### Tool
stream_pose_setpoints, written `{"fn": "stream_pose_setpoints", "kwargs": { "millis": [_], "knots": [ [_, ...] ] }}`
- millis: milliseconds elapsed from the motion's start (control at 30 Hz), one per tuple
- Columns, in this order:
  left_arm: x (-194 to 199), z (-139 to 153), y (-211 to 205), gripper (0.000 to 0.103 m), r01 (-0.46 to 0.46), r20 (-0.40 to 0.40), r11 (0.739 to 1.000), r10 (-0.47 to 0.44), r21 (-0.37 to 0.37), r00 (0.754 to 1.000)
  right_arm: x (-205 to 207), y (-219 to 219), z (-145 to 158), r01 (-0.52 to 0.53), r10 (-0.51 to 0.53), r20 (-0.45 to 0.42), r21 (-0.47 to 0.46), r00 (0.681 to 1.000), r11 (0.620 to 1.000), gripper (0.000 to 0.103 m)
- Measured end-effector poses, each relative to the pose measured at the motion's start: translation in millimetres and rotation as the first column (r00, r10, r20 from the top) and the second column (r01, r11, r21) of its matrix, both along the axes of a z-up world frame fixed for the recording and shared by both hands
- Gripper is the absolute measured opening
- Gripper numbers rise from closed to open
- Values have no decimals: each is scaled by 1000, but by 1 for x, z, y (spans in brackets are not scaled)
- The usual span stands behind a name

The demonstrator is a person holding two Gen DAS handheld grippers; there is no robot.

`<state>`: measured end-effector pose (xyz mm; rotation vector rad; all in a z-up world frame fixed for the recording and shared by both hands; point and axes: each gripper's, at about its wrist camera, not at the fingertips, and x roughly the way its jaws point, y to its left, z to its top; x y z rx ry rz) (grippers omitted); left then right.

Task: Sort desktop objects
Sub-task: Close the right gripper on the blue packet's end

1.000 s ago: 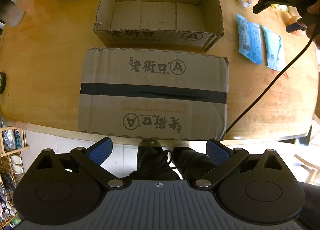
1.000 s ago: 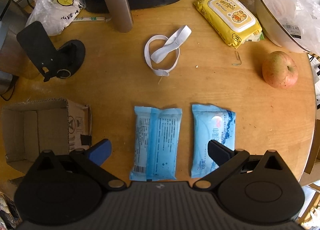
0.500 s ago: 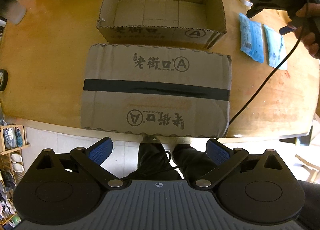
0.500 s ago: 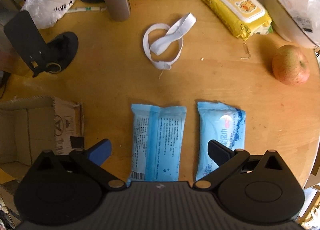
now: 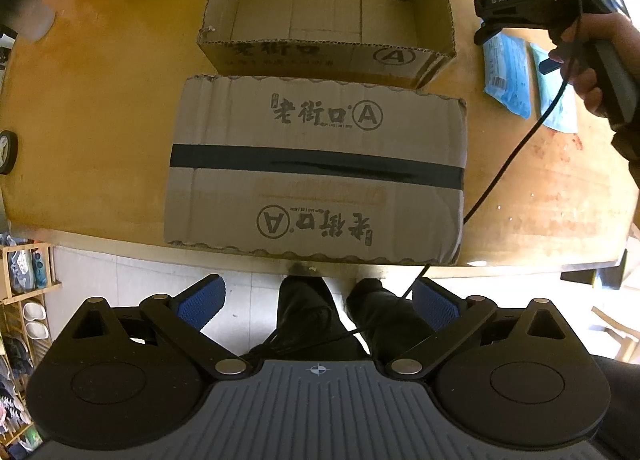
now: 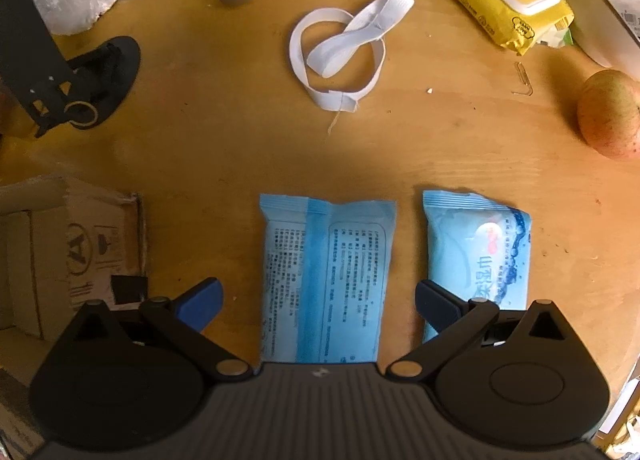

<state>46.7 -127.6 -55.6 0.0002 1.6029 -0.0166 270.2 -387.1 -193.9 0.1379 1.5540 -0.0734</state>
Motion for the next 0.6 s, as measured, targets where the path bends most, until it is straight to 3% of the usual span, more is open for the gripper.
{"fn": "stream_pose_setpoints", "kwargs": {
  "millis": [200,600],
  "knots": [
    [-1,0,2,103,-6,-5,1000,6,2,1000,0,0,-15,10,-10,-5,2,1000,1000,103],
    [-1,-1,1,103,-2,-9,1000,2,1,1000,-1,7,-16,3,-2,12,-33,1000,999,103]
  ]
}}
